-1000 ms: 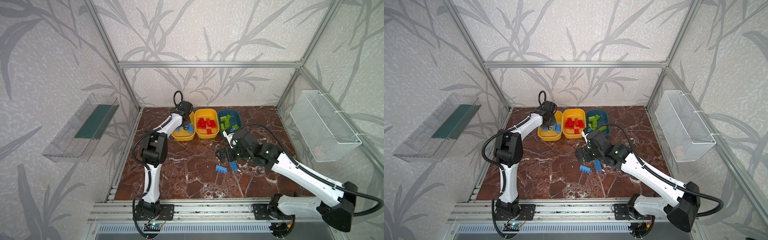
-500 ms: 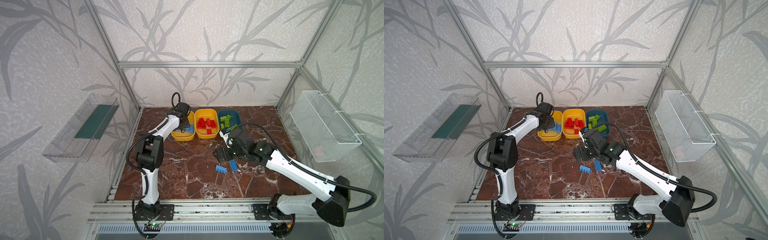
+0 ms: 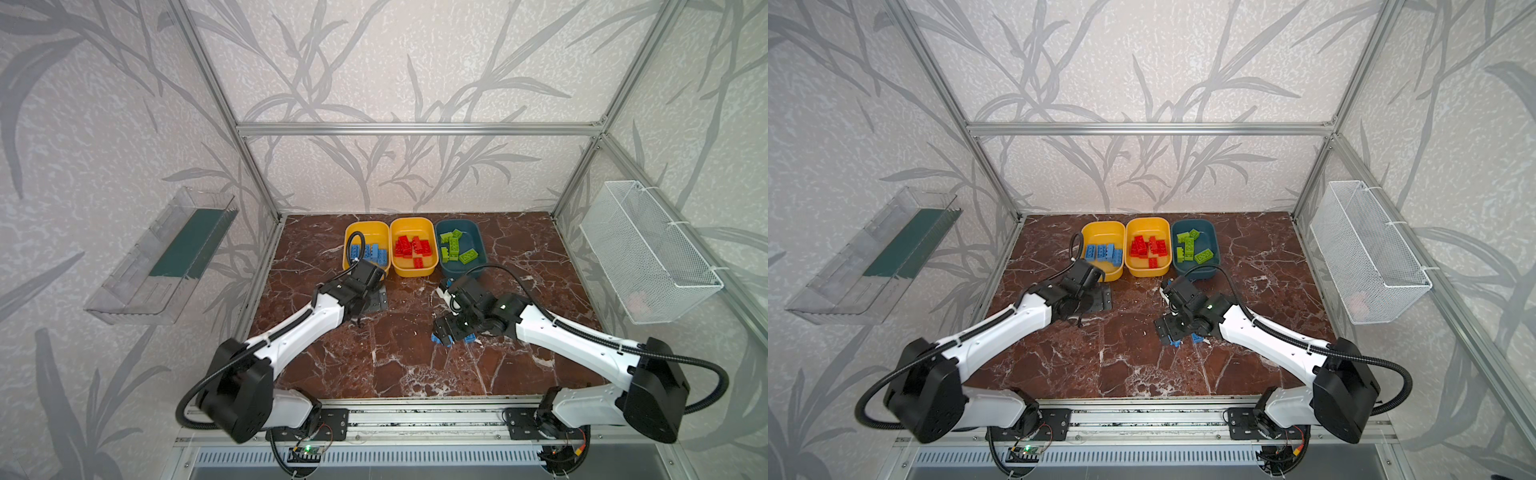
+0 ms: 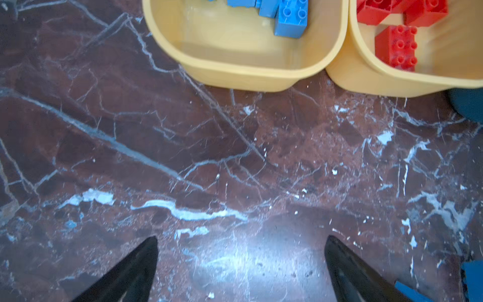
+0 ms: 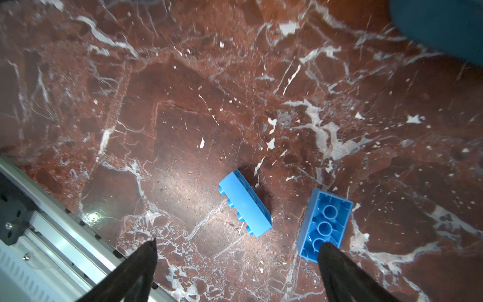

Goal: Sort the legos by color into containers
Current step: 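Grasp a blue brick with the right gripper while the left arm draws back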

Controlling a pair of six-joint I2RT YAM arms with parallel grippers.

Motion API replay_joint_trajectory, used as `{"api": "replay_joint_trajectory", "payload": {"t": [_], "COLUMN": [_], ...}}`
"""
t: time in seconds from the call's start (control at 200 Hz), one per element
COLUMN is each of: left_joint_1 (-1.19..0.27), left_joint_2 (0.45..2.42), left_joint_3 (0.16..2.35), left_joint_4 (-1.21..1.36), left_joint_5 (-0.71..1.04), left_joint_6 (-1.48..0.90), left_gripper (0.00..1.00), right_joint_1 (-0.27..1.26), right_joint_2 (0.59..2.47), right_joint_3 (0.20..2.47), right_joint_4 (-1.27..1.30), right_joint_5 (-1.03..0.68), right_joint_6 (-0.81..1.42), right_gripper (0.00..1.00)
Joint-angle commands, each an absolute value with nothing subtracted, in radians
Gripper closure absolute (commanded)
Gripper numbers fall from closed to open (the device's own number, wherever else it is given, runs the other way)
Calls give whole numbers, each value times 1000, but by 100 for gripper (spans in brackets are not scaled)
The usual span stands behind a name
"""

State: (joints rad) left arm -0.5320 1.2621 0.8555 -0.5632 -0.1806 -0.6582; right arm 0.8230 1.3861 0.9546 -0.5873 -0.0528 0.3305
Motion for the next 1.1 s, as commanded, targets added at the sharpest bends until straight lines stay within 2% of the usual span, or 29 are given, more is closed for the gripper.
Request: {"api": "replay_joint_trajectory", "payload": {"t": [0.0, 0.085, 0.195, 0.435, 0.515, 0.79, 0.875, 0.995, 1.095], "left_joint_1": [-538, -538, -538, -538, -537, -537, -536, -536, -534], "left_joint_2": [1101, 968, 824, 639, 628, 663, 669, 685, 709], "left_joint_3": [764, 692, 622, 548, 545, 554, 554, 565, 583], "left_joint_4": [-542, -538, -542, -579, -587, -582, -575, -571, -573], "left_joint_5": [-178, -156, -152, -196, -204, -206, -209, -225, -230], "left_joint_6": [-716, -722, -739, -773, -778, -776, -775, -779, -767], "left_gripper": [1, 1, 1, 1, 1, 1, 1, 1, 1], "right_joint_1": [821, 822, 824, 825, 825, 833, 833, 833, 834], "right_joint_2": [1439, 1502, 1562, 1612, 1637, 1697, 1701, 1745, 1769], "right_joint_3": [944, 966, 974, 954, 963, 1001, 1022, 1064, 1109], "right_joint_4": [-551, -570, -574, -557, -560, -555, -569, -591, -607], "right_joint_5": [-99, -110, -118, -137, -136, -129, -127, -133, -137], "right_joint_6": [302, 293, 299, 320, 325, 328, 321, 303, 292], "right_gripper": [10, 18, 34, 51, 55, 54, 60, 75, 79]}}
